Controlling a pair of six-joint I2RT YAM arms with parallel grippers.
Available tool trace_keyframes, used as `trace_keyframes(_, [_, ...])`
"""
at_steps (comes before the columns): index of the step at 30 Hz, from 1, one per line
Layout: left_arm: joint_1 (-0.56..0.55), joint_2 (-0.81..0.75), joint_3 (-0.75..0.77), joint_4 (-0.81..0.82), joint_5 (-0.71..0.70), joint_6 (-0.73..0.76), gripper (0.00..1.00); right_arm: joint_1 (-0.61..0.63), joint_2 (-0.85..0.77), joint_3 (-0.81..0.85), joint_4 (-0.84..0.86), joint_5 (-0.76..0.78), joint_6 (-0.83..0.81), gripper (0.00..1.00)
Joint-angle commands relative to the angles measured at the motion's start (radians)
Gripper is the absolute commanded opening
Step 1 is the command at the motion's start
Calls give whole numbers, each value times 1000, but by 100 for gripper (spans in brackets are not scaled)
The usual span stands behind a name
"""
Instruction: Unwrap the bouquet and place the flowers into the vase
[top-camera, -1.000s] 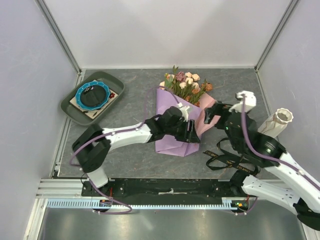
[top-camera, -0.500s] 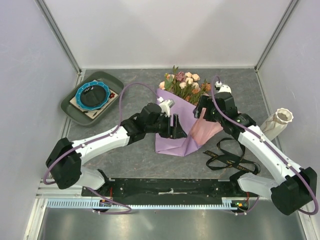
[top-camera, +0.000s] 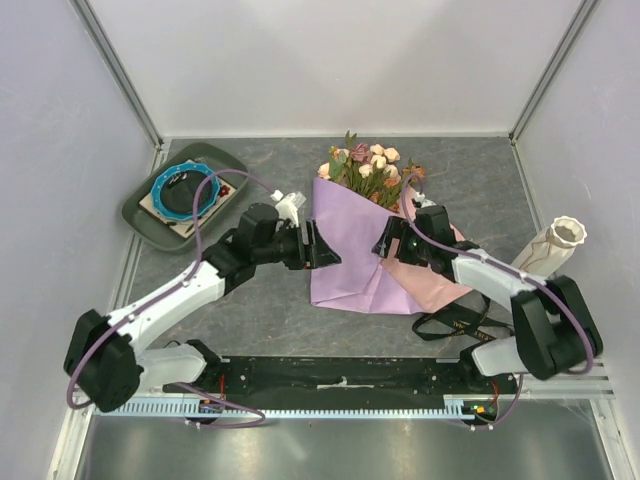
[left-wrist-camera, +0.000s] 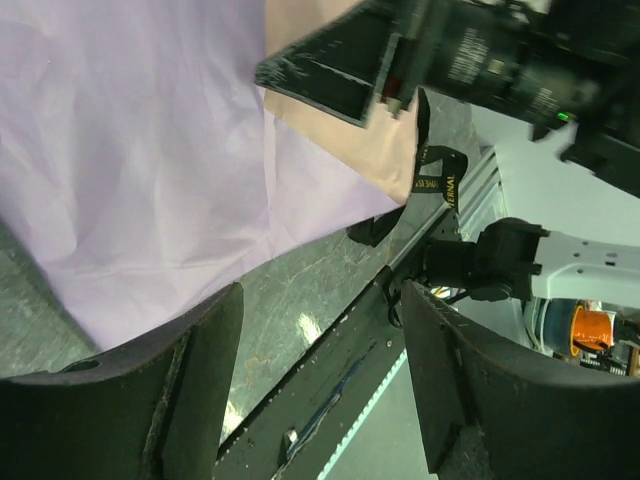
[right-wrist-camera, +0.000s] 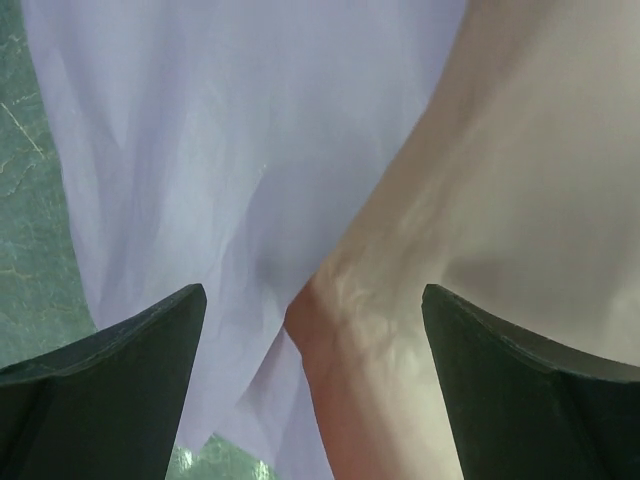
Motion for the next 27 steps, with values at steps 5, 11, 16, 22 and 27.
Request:
trace_keyframes(5, [45, -189, -32, -102, -49, 4, 72, 27, 230, 63, 428, -313, 7, 93])
trace_keyframes(11, [48, -270, -9, -151, -92, 1, 72, 253, 278, 331, 273, -185, -48, 91])
trace_keyframes(16, [48, -370, -18, -165, -140, 0, 72, 424, 391, 555, 166, -22, -82, 93])
trace_keyframes(22, [48, -437, -63, -187, -166, -51, 72, 447, 647, 759, 255, -239, 9, 94])
trace_keyframes(27, [48, -450, -78, -199, -158, -66, 72, 356, 504, 622, 416, -407, 131, 93])
